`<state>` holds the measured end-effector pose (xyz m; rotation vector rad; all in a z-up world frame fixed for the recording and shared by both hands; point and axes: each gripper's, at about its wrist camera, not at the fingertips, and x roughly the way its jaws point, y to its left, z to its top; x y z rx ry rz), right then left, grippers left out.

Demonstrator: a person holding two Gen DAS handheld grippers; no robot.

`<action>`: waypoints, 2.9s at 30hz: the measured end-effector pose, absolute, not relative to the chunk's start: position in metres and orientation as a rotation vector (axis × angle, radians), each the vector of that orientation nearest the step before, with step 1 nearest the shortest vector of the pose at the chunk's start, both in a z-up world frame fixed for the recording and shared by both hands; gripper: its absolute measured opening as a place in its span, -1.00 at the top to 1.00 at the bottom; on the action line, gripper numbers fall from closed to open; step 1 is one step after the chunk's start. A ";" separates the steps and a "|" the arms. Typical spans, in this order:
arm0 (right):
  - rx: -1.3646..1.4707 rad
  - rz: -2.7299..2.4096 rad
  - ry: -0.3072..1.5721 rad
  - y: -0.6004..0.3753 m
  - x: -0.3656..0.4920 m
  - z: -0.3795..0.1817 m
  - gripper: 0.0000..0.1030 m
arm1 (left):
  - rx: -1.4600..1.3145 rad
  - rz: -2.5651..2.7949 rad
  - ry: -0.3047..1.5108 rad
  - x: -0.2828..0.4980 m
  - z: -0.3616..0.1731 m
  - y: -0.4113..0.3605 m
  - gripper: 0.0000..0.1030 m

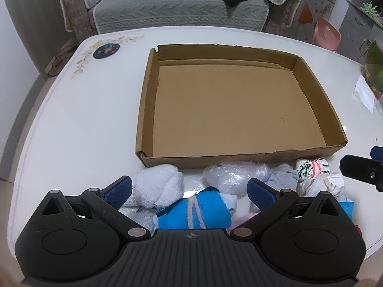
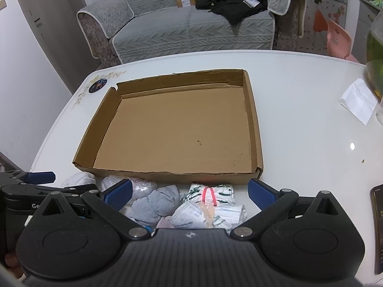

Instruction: Organize objects

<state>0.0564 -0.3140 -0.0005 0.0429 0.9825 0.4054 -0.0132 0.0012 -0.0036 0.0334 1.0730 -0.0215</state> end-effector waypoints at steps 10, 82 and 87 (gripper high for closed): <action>0.025 0.405 0.986 -0.313 0.056 0.001 -0.99 | 0.044 -0.024 1.084 -0.015 -0.005 0.000 -0.99; -0.241 0.671 0.886 -0.400 -0.012 -0.054 0.09 | 0.014 -0.028 0.917 -0.123 -0.049 0.107 0.19; -0.235 0.691 0.846 -0.406 -0.004 -0.030 0.09 | 0.032 -0.034 0.903 -0.113 -0.025 0.109 0.19</action>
